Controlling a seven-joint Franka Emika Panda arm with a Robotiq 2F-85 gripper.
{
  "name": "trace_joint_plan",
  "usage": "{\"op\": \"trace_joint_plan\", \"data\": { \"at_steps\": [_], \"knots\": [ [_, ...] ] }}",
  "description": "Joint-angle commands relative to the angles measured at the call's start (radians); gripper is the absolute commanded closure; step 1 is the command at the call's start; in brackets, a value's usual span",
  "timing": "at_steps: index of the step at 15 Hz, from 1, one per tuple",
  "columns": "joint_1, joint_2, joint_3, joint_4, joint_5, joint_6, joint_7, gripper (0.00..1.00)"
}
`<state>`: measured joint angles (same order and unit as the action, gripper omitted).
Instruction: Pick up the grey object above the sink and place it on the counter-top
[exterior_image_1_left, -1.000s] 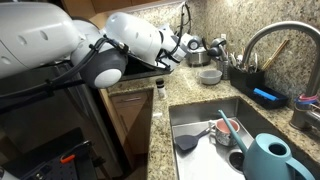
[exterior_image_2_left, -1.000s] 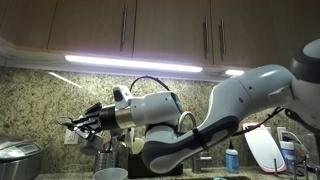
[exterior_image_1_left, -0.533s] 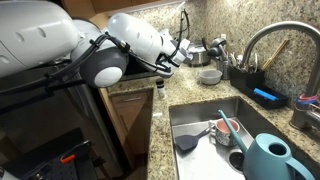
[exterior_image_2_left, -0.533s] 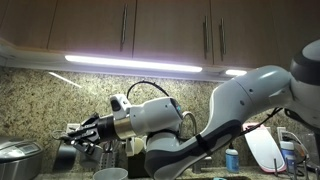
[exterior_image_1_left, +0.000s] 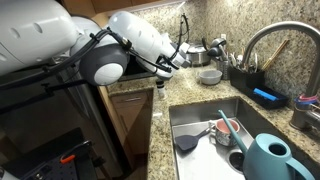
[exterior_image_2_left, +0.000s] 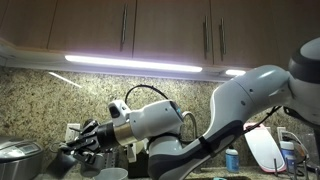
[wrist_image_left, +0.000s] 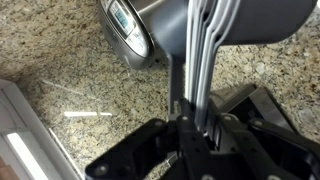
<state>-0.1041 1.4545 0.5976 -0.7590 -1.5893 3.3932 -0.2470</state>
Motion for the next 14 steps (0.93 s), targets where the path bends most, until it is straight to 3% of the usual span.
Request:
{"op": "trace_joint_plan", "data": {
  "at_steps": [1, 14],
  "knots": [
    [-0.030, -0.070, -0.018, -0.088, -0.011, -0.033, -0.009, 0.95],
    [-0.096, -0.089, -0.004, -0.144, 0.011, -0.056, -0.014, 0.95]
  ]
}}
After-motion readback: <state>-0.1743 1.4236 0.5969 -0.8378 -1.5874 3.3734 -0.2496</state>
